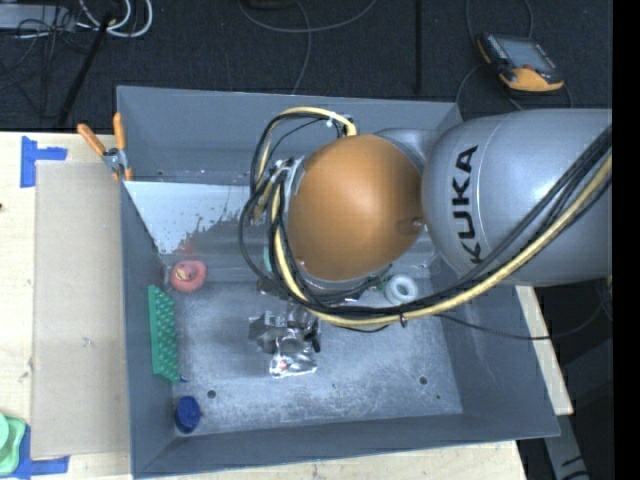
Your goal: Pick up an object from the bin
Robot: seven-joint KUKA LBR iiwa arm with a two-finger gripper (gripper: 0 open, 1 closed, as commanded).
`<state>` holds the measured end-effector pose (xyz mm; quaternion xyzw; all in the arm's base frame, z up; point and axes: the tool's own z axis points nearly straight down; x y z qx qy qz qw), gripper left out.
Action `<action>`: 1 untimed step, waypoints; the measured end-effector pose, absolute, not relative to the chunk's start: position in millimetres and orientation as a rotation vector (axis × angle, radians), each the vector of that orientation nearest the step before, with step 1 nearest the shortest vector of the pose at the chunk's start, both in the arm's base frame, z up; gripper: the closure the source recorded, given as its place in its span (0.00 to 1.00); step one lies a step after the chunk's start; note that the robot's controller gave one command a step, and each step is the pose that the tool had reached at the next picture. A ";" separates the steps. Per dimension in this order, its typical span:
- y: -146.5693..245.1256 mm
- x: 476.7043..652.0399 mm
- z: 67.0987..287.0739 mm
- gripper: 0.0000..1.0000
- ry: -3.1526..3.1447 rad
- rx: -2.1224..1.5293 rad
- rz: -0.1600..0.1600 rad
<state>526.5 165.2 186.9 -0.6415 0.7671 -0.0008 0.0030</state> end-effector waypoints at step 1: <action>165.8 505.6 299.8 1.00 2.392 -2.024 -0.004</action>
Offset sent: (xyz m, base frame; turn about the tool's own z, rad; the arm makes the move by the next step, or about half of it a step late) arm -0.0218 -0.0009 0.1088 -0.0153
